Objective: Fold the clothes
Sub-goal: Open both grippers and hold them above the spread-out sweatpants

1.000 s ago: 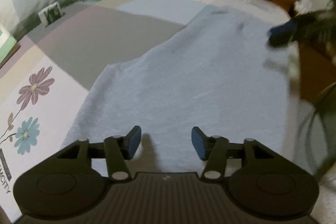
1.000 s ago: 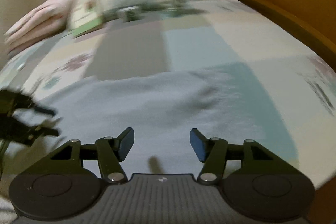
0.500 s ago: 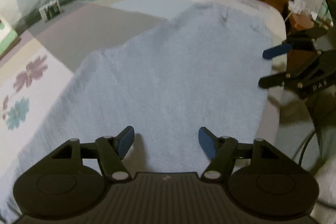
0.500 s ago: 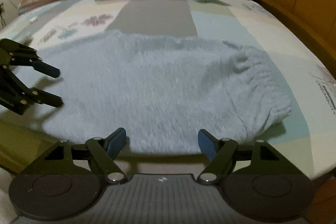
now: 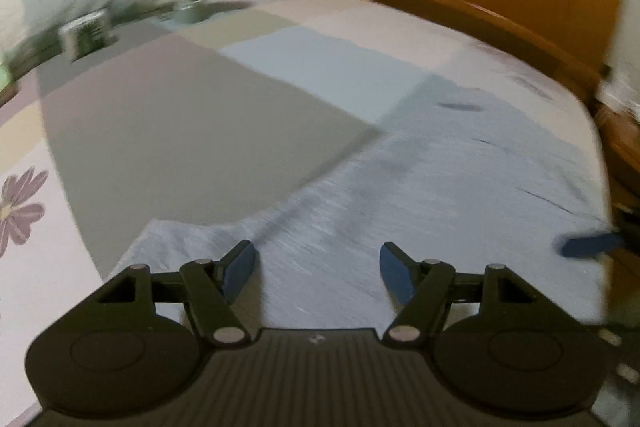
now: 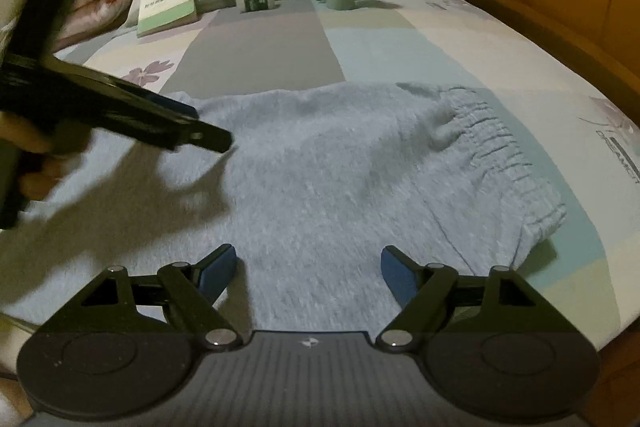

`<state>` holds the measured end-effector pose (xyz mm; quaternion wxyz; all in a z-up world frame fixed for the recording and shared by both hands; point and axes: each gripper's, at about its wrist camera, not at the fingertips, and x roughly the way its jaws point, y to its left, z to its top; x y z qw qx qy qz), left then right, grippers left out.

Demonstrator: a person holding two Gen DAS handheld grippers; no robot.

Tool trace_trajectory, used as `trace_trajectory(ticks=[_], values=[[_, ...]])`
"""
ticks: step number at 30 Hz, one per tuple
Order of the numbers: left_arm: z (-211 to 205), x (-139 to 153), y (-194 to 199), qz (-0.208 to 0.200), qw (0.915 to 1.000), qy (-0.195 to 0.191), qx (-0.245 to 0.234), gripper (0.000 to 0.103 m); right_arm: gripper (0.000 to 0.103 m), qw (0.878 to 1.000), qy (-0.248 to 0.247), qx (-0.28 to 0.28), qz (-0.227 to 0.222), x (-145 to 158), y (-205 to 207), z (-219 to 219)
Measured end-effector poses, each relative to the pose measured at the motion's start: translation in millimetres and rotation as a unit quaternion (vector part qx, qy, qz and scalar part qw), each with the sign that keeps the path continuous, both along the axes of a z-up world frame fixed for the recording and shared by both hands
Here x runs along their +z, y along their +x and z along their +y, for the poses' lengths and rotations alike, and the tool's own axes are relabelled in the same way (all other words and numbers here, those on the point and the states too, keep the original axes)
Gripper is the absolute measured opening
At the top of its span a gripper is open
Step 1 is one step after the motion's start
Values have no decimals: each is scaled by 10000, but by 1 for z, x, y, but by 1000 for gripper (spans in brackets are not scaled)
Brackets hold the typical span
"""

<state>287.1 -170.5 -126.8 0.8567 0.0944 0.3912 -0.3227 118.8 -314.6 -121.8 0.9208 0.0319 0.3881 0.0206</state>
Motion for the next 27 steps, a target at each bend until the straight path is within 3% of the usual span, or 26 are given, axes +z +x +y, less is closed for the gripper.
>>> trace_trajectory(ticks=[2, 5, 9, 11, 13, 19, 23, 27], values=[[1, 4, 2, 81, 9999, -93, 68, 69, 83, 9998, -40, -132, -126, 7, -4, -4], [-3, 18, -8, -2, 9995, -214, -218, 70, 89, 9986, -110, -354, -389, 16, -8, -15], [-21, 19, -17, -122, 9963, -316, -789, 75, 89, 9969, -222, -746, -150, 1, -2, -31], [-32, 8, -12, -93, 9967, -145, -797, 75, 89, 9961, -147, -868, -82, -6, -3, -38], [-38, -2, -2, 15, 9982, 25, -594, 73, 89, 9960, -78, -880, -101, -6, -7, -40], [-29, 22, -14, -193, 9972, -135, -706, 76, 90, 9977, 7, -553, -379, 18, -1, -35], [-23, 33, -20, -289, 9978, 237, -554, 76, 93, 9992, 41, -216, -342, 14, 22, -27], [-8, 41, -26, -379, 9967, 632, -335, 76, 93, 9988, 77, -475, 64, -6, 29, -30]])
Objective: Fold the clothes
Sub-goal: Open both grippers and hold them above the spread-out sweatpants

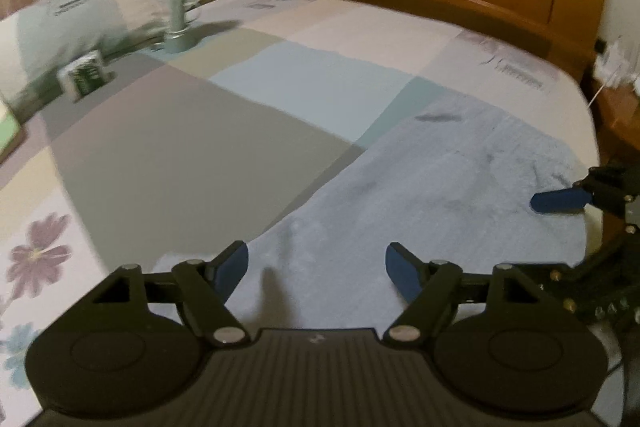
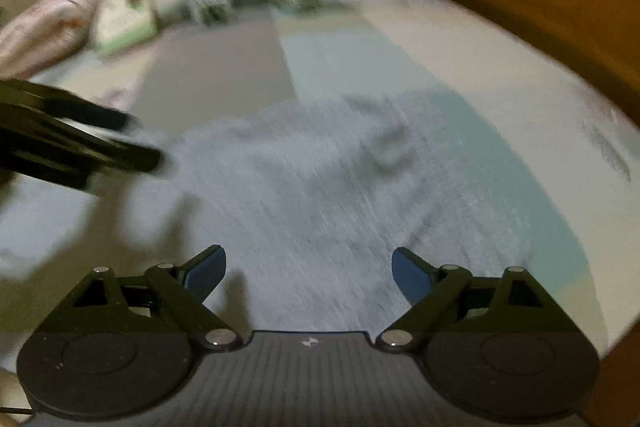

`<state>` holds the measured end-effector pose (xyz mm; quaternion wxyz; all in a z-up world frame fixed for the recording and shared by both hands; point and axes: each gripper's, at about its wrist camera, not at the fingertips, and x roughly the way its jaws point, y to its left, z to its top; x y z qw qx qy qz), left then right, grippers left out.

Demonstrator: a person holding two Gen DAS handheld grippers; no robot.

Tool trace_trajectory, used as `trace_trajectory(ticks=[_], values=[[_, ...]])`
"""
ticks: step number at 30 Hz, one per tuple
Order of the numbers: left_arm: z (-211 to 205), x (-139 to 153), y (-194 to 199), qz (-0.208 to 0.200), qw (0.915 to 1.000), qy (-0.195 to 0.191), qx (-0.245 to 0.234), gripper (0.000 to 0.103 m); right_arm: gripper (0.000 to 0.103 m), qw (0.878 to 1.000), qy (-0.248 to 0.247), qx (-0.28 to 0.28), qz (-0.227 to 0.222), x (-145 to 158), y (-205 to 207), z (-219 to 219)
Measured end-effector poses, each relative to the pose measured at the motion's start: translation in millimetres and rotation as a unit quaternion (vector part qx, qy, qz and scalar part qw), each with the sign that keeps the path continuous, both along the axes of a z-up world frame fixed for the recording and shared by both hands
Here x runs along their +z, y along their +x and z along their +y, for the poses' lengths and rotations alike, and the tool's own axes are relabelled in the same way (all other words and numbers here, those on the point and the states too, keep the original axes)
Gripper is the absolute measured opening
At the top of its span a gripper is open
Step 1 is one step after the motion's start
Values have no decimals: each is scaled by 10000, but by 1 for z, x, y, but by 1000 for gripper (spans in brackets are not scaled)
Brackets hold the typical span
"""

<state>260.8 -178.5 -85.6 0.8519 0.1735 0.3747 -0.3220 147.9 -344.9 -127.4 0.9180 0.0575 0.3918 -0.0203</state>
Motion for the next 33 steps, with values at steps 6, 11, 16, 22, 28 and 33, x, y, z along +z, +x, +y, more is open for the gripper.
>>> trace_trajectory(ticks=[6, 11, 16, 22, 28, 33], values=[[32, 23, -31, -410, 9977, 539, 15, 80, 95, 9995, -1, 216, -233, 24, -18, 17], [67, 26, -73, -570, 9941, 920, 121, 83, 98, 9974, 62, 668, -261, 26, -29, 53], [95, -6, -105, -210, 9944, 962, 378, 84, 100, 9933, -344, 1098, 47, 4, -37, 92], [116, -34, -132, 129, 9947, 732, 712, 84, 103, 9896, -736, 1229, 157, -5, -55, 108], [127, -24, -145, 43, 9954, 526, 798, 84, 103, 9848, -976, 1434, 104, 14, -58, 119], [133, -21, -145, 81, 9948, 278, 972, 84, 103, 9791, -1147, 1673, -126, 31, -47, 141]])
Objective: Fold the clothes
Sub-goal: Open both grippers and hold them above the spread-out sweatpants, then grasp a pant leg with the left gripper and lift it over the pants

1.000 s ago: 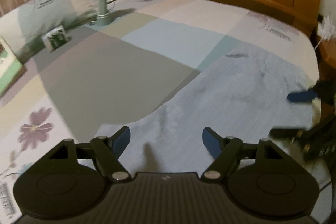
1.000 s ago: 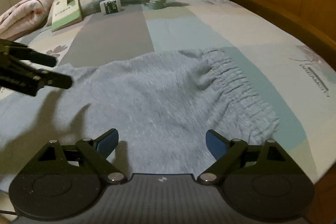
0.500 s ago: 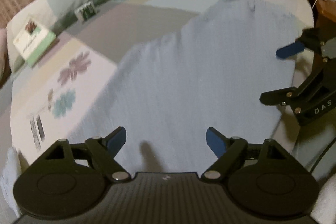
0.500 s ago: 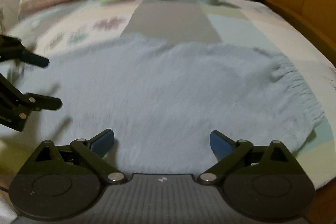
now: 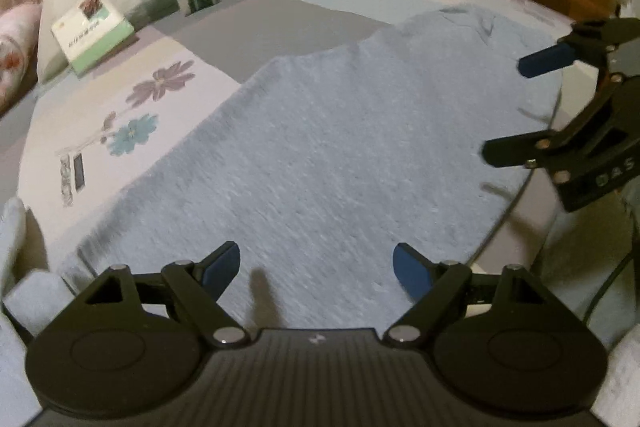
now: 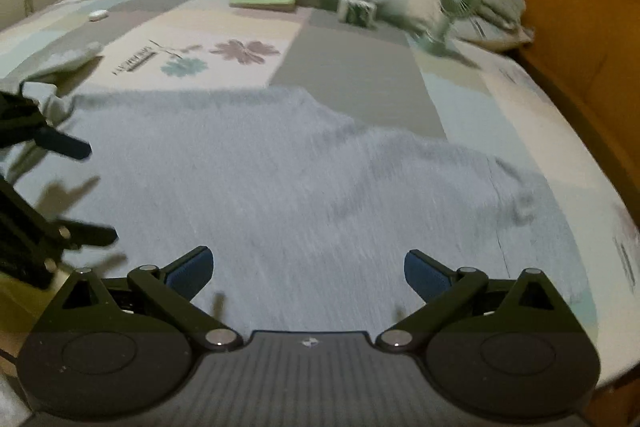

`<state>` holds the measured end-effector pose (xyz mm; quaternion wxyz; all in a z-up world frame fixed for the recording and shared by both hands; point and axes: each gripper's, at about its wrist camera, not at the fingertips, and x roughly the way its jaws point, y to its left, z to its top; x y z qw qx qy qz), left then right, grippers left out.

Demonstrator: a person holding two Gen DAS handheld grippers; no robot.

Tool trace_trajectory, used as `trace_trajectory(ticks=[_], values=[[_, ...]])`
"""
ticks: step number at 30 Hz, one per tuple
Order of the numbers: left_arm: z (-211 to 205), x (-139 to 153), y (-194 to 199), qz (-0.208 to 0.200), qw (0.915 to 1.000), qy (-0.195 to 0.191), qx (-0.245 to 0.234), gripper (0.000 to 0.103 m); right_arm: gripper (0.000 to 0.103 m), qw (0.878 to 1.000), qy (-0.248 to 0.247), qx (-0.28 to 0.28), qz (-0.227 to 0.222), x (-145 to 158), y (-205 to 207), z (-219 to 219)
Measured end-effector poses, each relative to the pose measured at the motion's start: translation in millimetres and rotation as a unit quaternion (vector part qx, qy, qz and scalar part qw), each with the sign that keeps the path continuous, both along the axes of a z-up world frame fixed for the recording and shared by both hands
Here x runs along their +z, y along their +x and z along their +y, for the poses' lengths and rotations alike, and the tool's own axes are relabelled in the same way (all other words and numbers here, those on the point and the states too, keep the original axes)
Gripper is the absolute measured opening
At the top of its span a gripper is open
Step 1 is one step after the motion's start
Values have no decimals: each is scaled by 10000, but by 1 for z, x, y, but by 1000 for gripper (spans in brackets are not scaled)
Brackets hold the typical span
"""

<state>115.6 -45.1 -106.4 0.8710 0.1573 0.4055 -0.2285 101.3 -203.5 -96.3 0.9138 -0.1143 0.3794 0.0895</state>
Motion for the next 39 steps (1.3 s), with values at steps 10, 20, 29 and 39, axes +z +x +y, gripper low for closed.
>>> trace_trajectory(ticks=[10, 20, 29, 39], values=[[32, -11, -19, 353, 9982, -261, 415, 86, 103, 9984, 208, -379, 376, -39, -1, 9], [54, -12, -25, 512, 9964, -212, 642, 88, 103, 9981, 245, -519, 205, -42, -8, 10], [98, 26, -37, 197, 9947, -43, 1009, 88, 103, 9981, 242, -557, 120, -42, -11, 11], [166, 29, -18, 151, 9772, 43, 2115, 88, 103, 9980, 261, -568, 23, -45, -14, 11]])
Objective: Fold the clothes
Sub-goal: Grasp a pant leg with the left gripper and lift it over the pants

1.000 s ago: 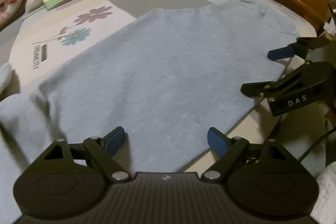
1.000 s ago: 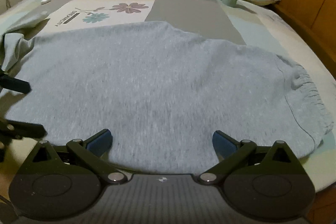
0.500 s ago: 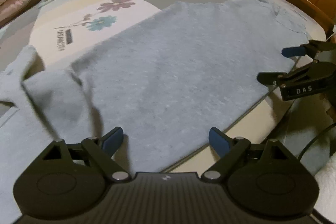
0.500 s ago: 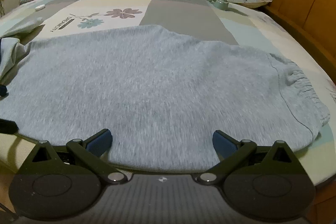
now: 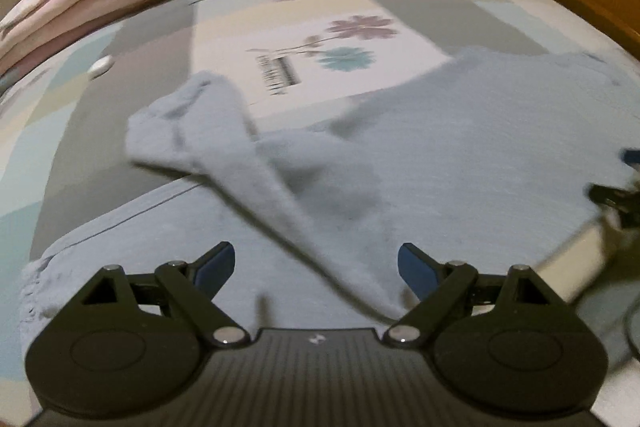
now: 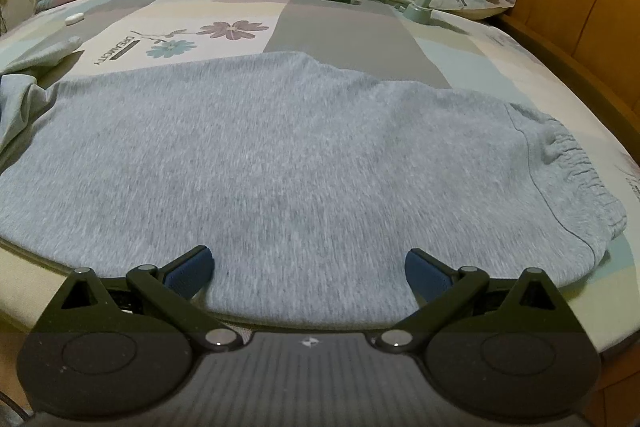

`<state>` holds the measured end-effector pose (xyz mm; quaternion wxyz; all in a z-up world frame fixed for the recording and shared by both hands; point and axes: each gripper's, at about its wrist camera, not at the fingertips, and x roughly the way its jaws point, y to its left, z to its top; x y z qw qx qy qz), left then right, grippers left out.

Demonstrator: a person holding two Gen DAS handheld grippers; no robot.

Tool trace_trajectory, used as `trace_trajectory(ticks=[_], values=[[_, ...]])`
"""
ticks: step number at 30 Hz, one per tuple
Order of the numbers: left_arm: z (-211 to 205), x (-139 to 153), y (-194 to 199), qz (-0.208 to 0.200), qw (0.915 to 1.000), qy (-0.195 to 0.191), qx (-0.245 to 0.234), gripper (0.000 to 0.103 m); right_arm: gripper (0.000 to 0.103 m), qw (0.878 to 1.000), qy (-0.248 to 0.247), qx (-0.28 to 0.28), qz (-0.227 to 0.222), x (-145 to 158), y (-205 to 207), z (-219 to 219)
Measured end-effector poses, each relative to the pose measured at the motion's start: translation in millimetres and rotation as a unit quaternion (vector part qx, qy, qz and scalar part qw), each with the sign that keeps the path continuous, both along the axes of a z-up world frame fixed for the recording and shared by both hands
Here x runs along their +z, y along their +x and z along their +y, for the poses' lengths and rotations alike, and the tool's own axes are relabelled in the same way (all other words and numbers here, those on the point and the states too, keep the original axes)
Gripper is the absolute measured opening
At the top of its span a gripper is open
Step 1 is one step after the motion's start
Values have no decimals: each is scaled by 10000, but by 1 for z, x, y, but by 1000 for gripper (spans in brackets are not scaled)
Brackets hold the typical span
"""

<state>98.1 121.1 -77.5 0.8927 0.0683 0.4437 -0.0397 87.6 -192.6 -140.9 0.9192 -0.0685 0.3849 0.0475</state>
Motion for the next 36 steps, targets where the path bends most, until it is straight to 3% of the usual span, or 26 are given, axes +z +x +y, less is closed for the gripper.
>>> trace_trajectory(ticks=[6, 9, 13, 18, 32, 36], values=[[16, -16, 30, -4, 9983, 99, 575, 88, 103, 10000, 2, 8, -28, 0, 0, 0], [18, -23, 41, -52, 9961, 397, 787, 88, 103, 10000, 1, 8, -29, 0, 0, 0], [27, -27, 39, -12, 9920, 723, 1032, 88, 103, 10000, 1, 5, -25, 0, 0, 0], [48, -31, 24, 121, 9888, 722, 1303, 89, 103, 10000, -2, -7, -32, 0, 0, 0], [64, -29, -11, 269, 9877, 550, 1440, 90, 103, 10000, -15, -50, -35, 0, 0, 1], [54, -7, -6, -44, 9926, 512, 1101, 88, 103, 10000, -18, -50, -29, 0, -1, 2]])
